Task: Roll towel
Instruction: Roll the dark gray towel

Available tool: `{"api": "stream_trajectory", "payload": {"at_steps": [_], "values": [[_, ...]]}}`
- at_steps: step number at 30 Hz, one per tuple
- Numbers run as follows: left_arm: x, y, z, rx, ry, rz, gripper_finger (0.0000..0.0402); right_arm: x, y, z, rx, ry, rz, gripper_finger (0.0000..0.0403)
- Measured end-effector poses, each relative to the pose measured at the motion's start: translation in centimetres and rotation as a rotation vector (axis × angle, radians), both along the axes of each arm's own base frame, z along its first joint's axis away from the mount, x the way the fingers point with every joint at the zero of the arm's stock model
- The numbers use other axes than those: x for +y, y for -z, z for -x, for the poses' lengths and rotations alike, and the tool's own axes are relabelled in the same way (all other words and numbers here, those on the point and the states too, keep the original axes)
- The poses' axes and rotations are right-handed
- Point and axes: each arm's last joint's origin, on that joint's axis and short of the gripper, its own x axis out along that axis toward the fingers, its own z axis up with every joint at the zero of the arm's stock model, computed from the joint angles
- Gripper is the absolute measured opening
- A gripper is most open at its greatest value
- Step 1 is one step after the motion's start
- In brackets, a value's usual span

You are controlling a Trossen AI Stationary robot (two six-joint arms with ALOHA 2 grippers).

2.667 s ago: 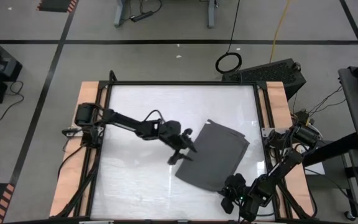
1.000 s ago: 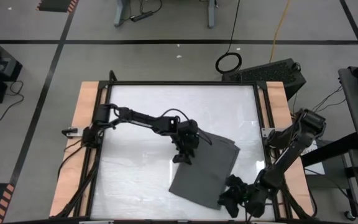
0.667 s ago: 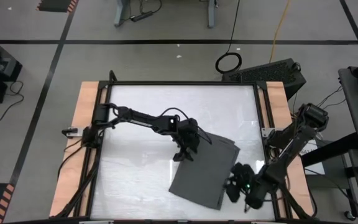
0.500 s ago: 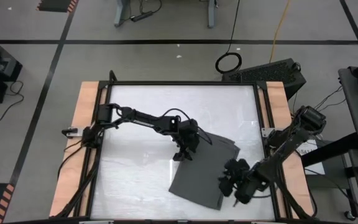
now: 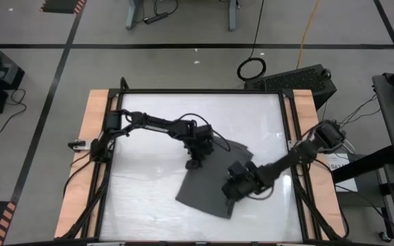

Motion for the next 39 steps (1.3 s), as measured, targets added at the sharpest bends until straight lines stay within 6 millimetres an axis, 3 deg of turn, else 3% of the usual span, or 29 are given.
{"api": "stream_trajectory", "payload": {"at_steps": [12, 17, 23, 28, 34, 39], "values": [[4.9, -2.7, 3.7, 0.184, -0.135, -0.038, 0.0185, -7.9, -0.1, -3.4, 0.015, -0.055, 0.09, 0.0136], [5.1, -3.3, 5.0, 0.274, -0.115, -0.046, 0.0184, -10.8, -0.2, -4.2, 0.014, -0.072, 0.103, 0.0136], [4.0, -3.4, 5.1, 0.305, -0.099, -0.038, 0.0184, -13.5, -0.3, -4.4, 0.027, -0.116, 0.112, 0.0137], [3.2, -5.1, 5.2, 0.255, -0.094, -0.068, 0.0184, -14.1, -2.0, -3.8, 0.002, -0.164, 0.109, 0.0137], [3.1, -9.8, 5.9, 0.075, -0.117, -0.132, 0.0184, -13.9, -6.7, -3.1, -0.158, -0.236, 0.168, 0.0139], [1.5, -13.5, 7.4, -0.01, -0.118, -0.124, 0.0184, -11.8, -10.4, -1.5, -0.28, -0.428, 0.164, 0.015]]}}
